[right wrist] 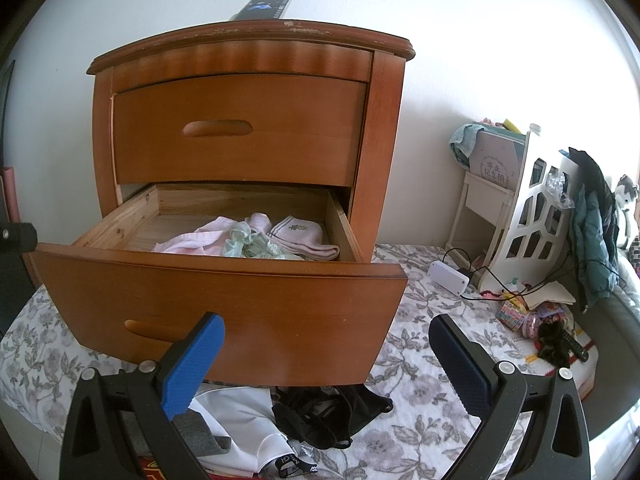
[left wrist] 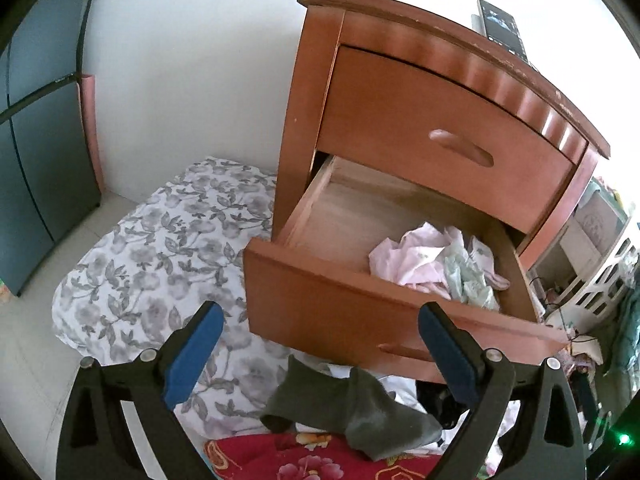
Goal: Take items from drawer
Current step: 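Move the open left gripper back into the drawer over the pink shirt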
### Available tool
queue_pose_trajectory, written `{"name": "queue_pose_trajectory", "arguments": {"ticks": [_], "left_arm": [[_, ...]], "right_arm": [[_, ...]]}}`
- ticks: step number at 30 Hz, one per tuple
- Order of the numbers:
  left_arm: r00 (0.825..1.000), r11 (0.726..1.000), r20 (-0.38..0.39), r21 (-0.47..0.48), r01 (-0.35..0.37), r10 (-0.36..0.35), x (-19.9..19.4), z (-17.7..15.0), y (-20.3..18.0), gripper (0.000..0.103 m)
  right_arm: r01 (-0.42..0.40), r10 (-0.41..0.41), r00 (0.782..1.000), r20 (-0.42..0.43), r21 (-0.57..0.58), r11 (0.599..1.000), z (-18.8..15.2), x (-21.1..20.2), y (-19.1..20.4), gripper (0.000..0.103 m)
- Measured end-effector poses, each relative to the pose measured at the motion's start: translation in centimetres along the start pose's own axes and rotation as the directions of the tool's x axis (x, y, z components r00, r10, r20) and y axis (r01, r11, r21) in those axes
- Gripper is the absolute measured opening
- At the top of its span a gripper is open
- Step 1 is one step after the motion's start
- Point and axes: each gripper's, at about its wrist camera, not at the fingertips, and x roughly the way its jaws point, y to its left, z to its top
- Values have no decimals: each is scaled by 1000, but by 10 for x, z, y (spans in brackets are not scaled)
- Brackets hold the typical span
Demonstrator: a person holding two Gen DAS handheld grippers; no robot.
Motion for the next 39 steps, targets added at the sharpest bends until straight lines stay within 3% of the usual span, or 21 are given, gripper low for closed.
{"name": "queue_pose_trajectory", "arguments": {"ticks": [6,11,18,21,25,32,39], "left_arm": [[1000,996,-2,86,-2,2,4,17,-17,98],[993,986,-117,161,39,-20,25,40,-37,98],[973,964,-228,266,25,38,63,78,-60,98],[956,954,-288,297,29,60,79,88,-69,98],[914,968,-404,240,69,35,107,94,-72,98],[892,959,-443,280,46,86,137,98,-89,98],[865,928,-481,370,53,143,165,85,-115,98]], "right_arm": [[-2,2,1000,-3,4,1000,-1,0,0,103],[-2,3,1000,-14,5,1000,0,1,0,103],[-11,12,999,-31,18,1000,0,4,-2,103],[-14,15,999,-47,24,1000,1,7,-3,103],[-23,26,998,-65,38,999,0,11,-6,103],[-34,41,995,-93,74,997,-1,16,-14,103],[-47,59,991,-124,101,994,-2,23,-18,103]]}}
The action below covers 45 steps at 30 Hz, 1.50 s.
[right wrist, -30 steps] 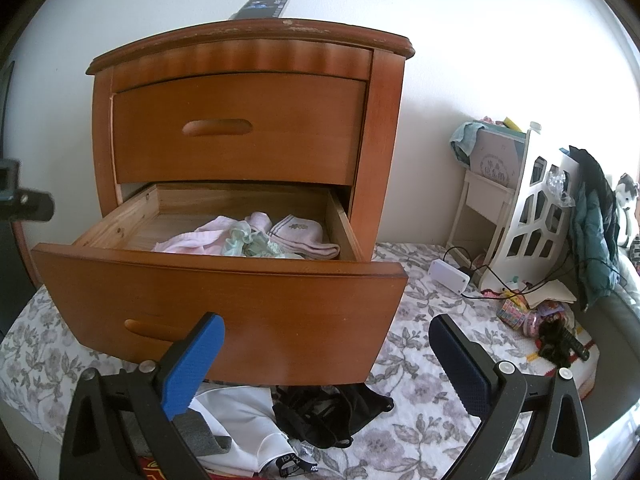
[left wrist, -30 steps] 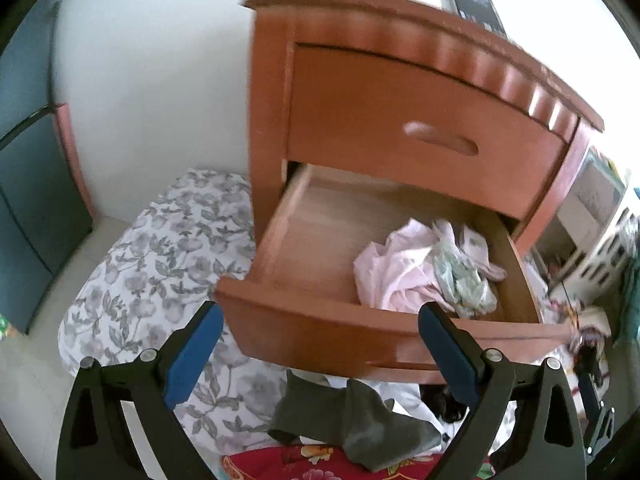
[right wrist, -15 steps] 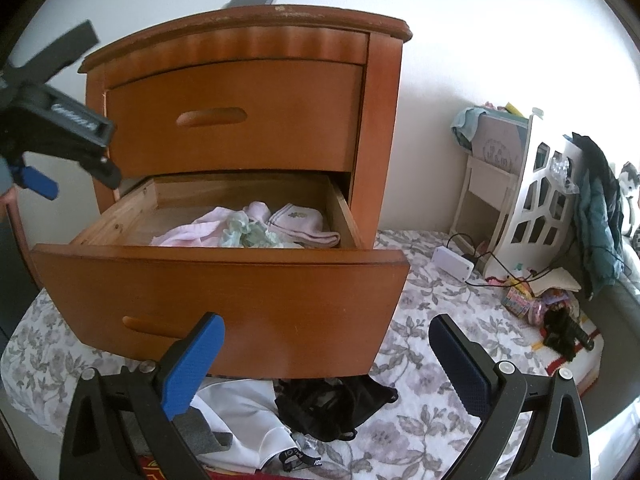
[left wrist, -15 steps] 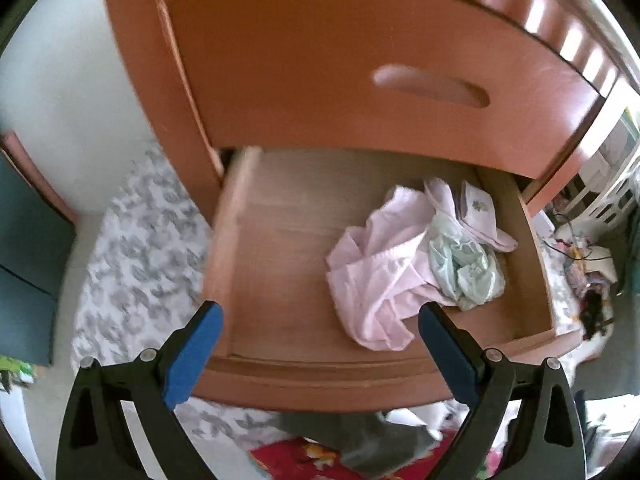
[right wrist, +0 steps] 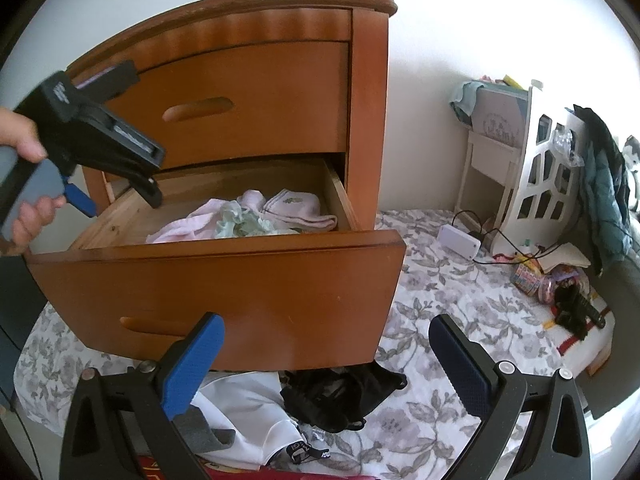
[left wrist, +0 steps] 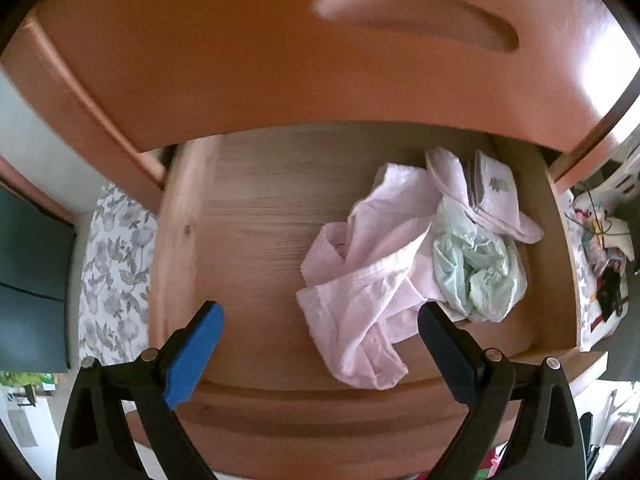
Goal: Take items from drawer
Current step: 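Move the open left gripper back into the drawer over the pink shirt, then grasp the pink shirt in the drawer with the left gripper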
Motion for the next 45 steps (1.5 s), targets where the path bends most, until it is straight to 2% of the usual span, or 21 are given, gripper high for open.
{"name": "queue_pose_trajectory", "arguments": {"ticks": [3,6,10,12,16,18,21,23,30,36,41,45], "left_arm": [[999,1000,-37,7,-5,5,13,4,-5,96],[997,1000,-74,23,-15,16,24,7,-10,91],[993,997,-103,61,-46,52,33,11,-16,88],[990,995,-128,80,-55,65,39,13,-22,73],[983,991,-161,110,-75,93,49,16,-31,61],[981,990,-169,118,-72,92,52,17,-34,38],[983,993,-178,109,-34,53,53,17,-33,17],[984,992,-169,120,-33,54,53,17,-33,10],[990,996,-140,93,9,5,41,8,-6,7],[994,998,-107,62,-8,15,31,4,16,6],[999,999,-2,34,-34,34,8,-5,34,6],[994,999,101,29,-36,33,-18,-13,40,6]], "right_arm": [[-4,4,1000,-16,16,1000,0,3,-3,103],[-5,6,1000,-27,32,999,0,5,-6,103],[-7,8,999,-33,39,999,0,6,-7,103],[-6,8,999,-35,39,999,0,6,-7,103],[-7,8,999,-34,40,999,0,6,-7,103],[-7,9,999,-34,41,999,0,6,-7,103],[-8,10,999,-37,44,999,-1,7,-7,103],[-9,11,999,-38,46,999,-1,8,-8,103],[-9,11,999,-39,47,999,-1,8,-8,103],[-4,6,999,-37,42,999,-1,7,-8,103],[-3,4,999,-36,41,999,-1,7,-7,103],[-3,4,999,-36,41,999,-1,7,-7,103]]}}
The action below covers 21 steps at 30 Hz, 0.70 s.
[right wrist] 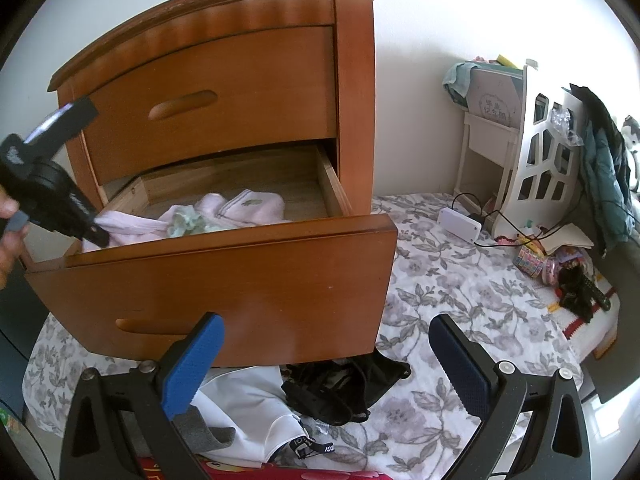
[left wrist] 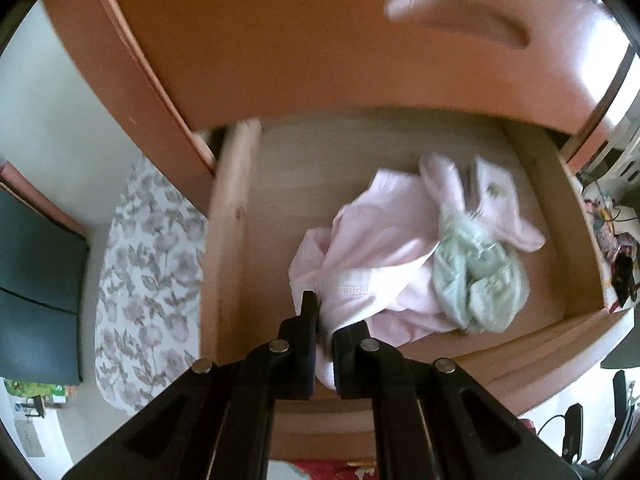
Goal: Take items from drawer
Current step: 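Grasp the pink shirt in the drawer with the left gripper, then lift the pink shirt up out of the drawer with the left gripper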
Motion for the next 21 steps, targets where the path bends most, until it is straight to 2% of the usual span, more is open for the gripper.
{"name": "queue_pose_trajectory", "arguments": {"ticks": [6,11,21], "left_arm": [[992,1000,126,-21,3,0,-39,-8,15,5],[980,998,197,-50,30,-20,-59,-7,25,5],[952,996,308,-88,28,0,-96,3,34,5]], "right_arm": [[4,-4,1000,2,-1,1000,1,-2,0,103],[9,-9,1000,5,-7,1000,1,-3,0,103],[8,-8,1000,4,-5,1000,1,-2,1,103]]}}
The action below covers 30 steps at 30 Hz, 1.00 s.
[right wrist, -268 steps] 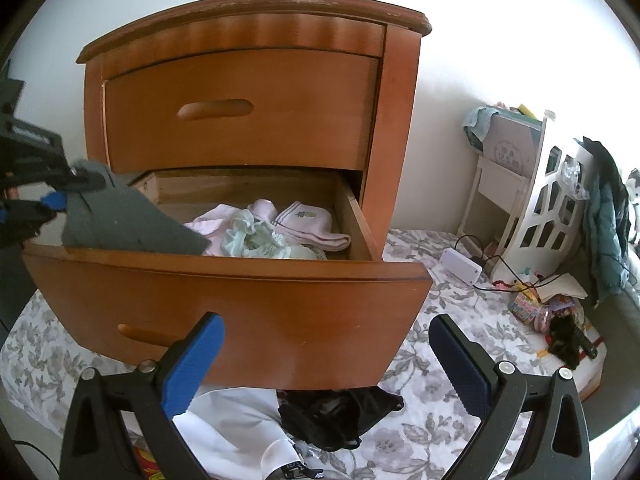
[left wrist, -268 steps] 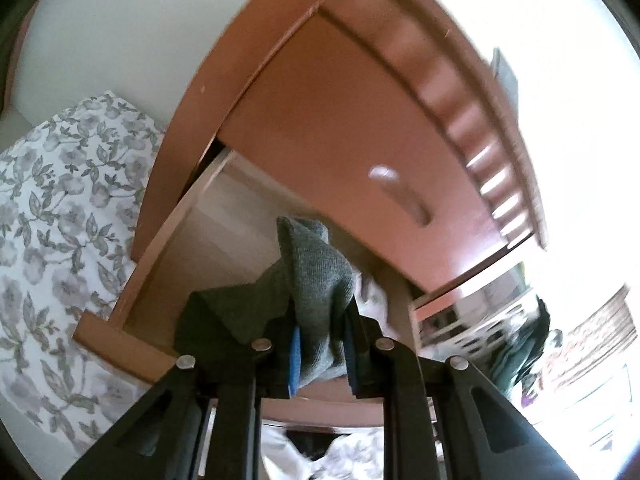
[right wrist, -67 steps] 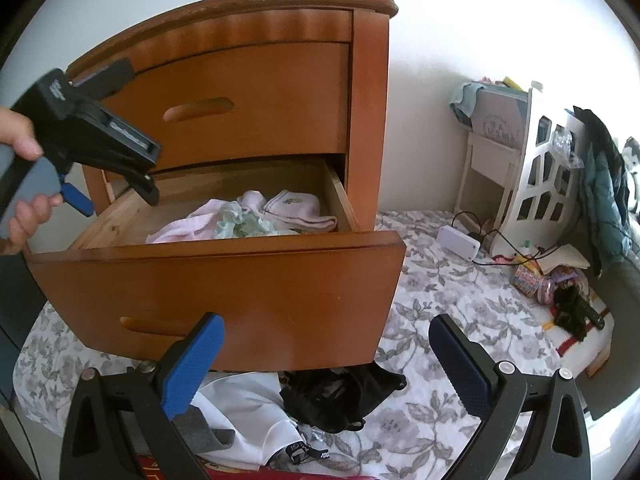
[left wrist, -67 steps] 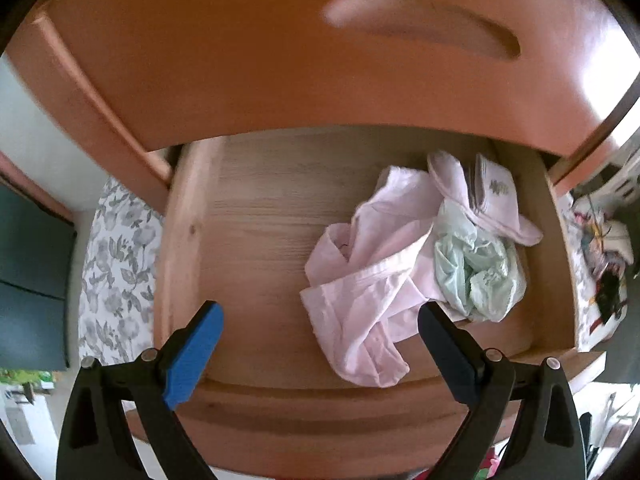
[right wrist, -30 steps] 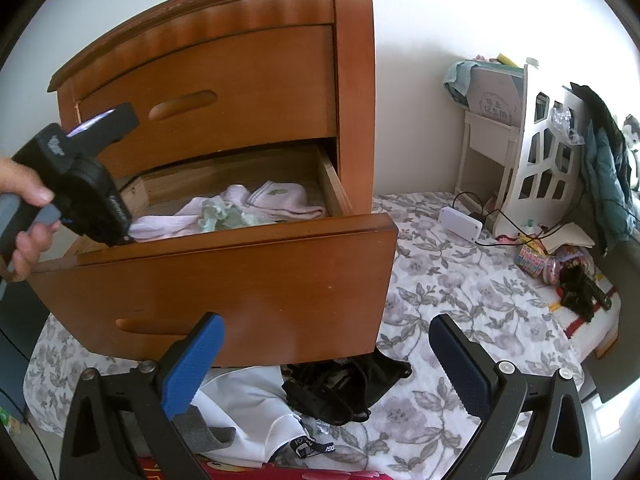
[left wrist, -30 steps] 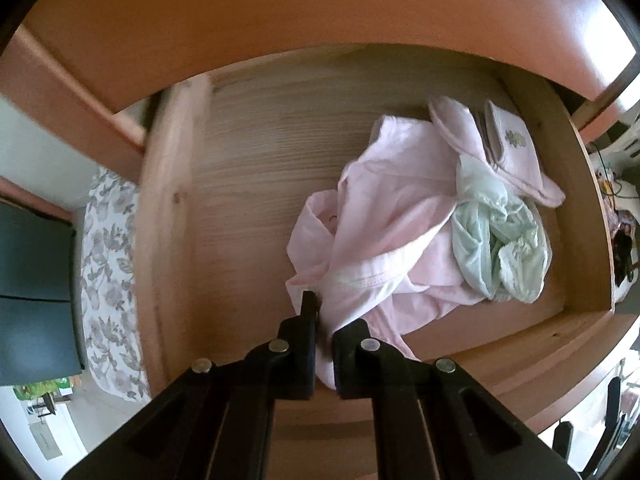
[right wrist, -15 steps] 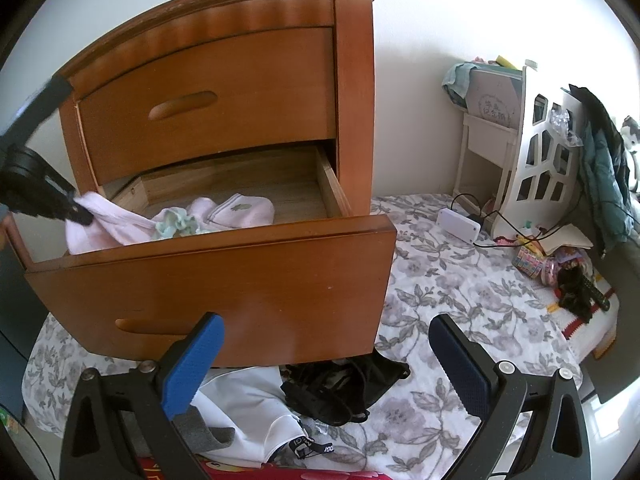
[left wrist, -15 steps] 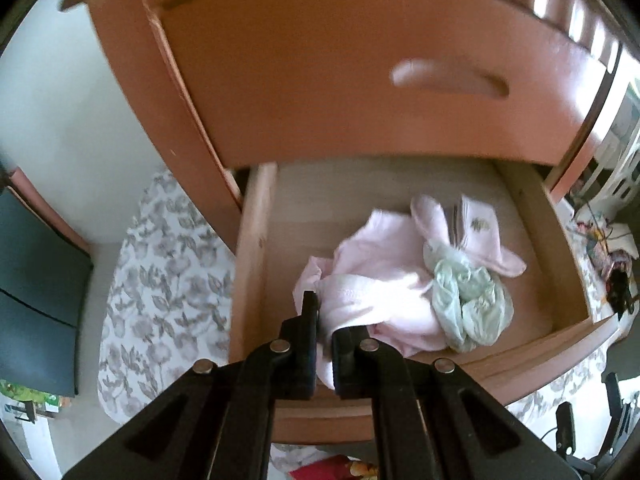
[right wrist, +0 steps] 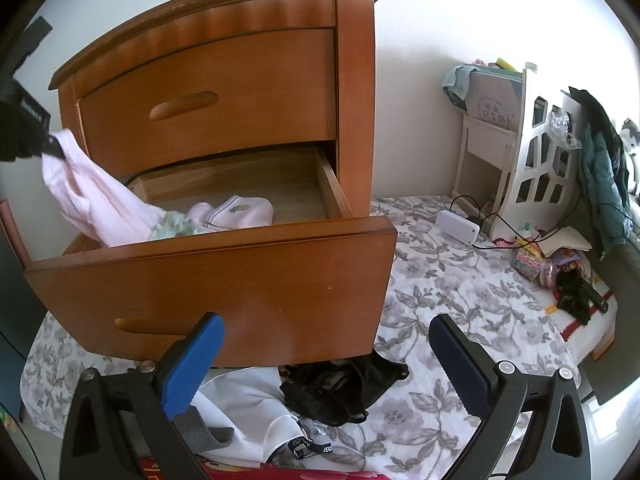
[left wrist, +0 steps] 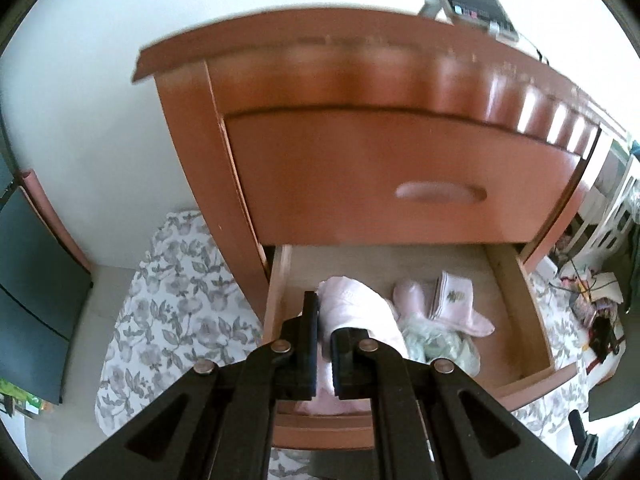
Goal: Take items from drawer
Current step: 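Lift the pink shirt up out of the drawer with the left gripper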
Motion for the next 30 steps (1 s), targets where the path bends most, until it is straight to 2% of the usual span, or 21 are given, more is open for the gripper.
{"name": "queue_pose_trajectory", "arguments": {"ticks": [16,30], "left_arm": [[997,1000,82,7,-5,5,-46,15,1,5],[984,999,174,24,26,-30,-110,25,-14,5]], "right_arm": [[1,-1,1000,0,-1,1000,0,1,1,103],[8,-8,1000,16,-9,1000,-1,-2,2,103]]}}
